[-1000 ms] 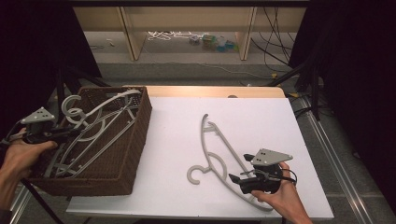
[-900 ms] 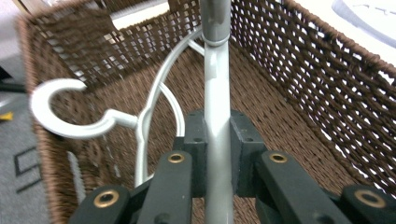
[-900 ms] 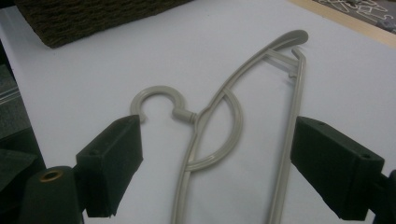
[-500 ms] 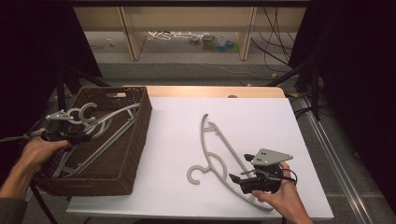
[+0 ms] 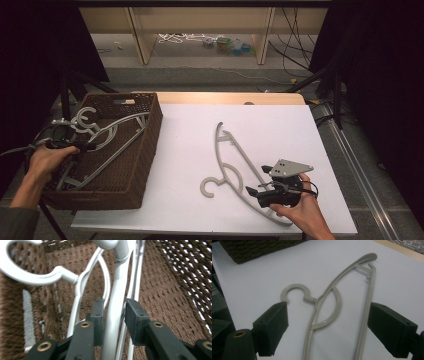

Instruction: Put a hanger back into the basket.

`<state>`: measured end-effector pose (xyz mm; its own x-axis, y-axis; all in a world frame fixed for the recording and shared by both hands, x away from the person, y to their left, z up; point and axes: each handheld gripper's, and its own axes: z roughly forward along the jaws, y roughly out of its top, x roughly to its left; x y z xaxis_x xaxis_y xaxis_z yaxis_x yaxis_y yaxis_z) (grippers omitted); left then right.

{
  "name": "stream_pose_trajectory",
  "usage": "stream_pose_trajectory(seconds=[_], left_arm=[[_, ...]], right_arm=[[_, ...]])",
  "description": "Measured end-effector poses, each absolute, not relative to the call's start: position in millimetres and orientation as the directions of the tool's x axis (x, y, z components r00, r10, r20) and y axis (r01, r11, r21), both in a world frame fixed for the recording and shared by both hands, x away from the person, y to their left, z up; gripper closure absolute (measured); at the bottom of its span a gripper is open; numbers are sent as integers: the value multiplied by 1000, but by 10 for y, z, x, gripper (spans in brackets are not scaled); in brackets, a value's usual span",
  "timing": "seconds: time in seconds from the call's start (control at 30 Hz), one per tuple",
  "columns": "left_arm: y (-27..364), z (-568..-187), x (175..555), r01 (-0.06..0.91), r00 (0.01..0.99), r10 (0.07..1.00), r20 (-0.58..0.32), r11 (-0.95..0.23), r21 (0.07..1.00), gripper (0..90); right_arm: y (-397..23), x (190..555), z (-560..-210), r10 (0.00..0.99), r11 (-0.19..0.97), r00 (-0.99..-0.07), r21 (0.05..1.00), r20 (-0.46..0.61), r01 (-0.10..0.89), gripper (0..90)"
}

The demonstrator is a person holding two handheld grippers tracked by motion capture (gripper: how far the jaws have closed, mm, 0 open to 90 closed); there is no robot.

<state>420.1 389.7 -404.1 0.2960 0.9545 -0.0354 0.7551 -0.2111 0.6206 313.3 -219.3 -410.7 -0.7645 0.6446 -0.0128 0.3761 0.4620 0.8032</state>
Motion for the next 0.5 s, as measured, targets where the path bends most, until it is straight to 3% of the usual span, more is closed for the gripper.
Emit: stream_pose_trajectory(seconds=[0.13, 0.2, 0.33, 0.5], left_arm=[[3949, -3999, 4172, 753, 224, 974, -24, -157, 639, 513], [3986, -3956, 4144, 750, 209, 977, -39, -134, 648, 504], [3976, -3868, 4091, 734, 188, 981, -39, -114, 669, 404], [3848, -3630, 3891, 641, 193, 979, -61, -79, 763, 340]], right_arm=[[-2194, 3134, -4108, 645, 463, -764, 803, -14, 376, 179], [-2193, 3134, -4107, 644, 462, -765, 804, -14, 374, 179], [-2193, 3134, -4109, 644, 465, -765, 802, -14, 376, 179], [-2186, 3131, -4112, 647, 462, -762, 804, -17, 374, 179]])
